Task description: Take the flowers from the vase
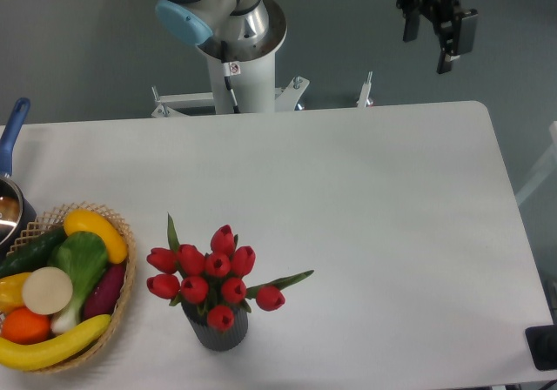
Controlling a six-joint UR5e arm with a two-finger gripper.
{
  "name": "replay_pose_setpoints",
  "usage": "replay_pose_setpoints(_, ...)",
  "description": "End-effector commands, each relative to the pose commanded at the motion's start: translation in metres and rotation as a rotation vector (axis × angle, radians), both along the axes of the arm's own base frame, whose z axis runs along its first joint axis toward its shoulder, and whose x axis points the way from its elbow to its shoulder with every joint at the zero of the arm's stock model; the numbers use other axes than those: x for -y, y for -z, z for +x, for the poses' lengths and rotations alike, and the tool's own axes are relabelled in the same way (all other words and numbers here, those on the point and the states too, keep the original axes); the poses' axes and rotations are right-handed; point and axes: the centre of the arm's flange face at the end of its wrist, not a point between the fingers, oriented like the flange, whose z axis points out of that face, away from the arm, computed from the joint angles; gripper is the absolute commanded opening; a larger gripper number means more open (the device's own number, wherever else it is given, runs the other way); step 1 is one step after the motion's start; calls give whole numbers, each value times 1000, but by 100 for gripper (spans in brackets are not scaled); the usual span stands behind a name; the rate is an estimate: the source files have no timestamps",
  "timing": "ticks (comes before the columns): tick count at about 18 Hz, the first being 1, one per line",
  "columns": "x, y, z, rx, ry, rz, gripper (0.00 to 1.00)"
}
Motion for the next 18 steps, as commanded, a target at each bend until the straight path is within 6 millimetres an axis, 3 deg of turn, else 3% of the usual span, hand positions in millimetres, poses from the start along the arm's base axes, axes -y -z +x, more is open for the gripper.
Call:
replay_pose_setpoints(8,-6,4,3,14,-42,17,100)
replay_pose_setpoints(14,-38,33,25,173,-402,301,100)
replay_pose_setpoints(18,-63,61,46,268,-505,370,100)
